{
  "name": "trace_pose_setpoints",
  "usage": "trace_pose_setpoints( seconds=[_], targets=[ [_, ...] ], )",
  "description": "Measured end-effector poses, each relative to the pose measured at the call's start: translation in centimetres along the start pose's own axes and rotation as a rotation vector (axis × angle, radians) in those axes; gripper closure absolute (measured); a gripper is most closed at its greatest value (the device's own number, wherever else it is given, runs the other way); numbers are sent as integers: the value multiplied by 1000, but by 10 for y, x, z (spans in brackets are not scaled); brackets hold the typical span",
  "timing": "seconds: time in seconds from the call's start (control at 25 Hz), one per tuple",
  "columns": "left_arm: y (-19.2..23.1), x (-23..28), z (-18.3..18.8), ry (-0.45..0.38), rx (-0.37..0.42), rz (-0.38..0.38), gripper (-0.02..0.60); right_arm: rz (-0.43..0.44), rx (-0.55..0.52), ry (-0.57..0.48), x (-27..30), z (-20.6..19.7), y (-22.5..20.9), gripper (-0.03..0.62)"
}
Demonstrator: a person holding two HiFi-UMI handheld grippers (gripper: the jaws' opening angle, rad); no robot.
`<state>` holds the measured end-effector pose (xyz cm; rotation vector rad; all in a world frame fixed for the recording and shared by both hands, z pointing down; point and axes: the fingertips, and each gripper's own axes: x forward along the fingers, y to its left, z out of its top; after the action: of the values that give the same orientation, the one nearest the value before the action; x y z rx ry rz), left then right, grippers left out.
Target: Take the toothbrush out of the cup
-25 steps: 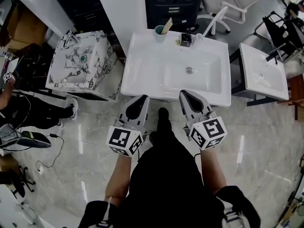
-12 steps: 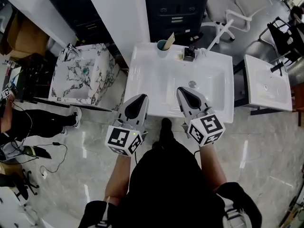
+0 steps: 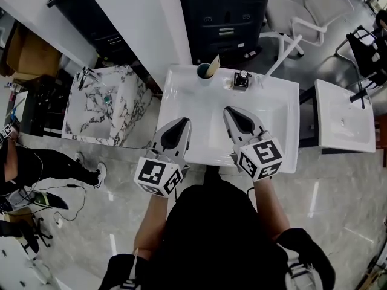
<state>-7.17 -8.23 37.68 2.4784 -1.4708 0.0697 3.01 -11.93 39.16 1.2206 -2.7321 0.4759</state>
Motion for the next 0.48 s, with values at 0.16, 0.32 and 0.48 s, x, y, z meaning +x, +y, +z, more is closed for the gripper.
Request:
trace_pose_setpoints(
  seconds=[0.16, 0.32, 0.48],
  targets=[
    [4, 15, -4, 7, -2, 16, 554, -6, 9, 14, 13, -3, -17, 562],
    [10, 25, -7, 16, -12, 32, 554, -7, 13, 44, 23, -8, -24, 562],
    [9, 31, -14, 35, -18, 31, 554, -7, 38, 75, 28, -20, -26, 560]
  ],
)
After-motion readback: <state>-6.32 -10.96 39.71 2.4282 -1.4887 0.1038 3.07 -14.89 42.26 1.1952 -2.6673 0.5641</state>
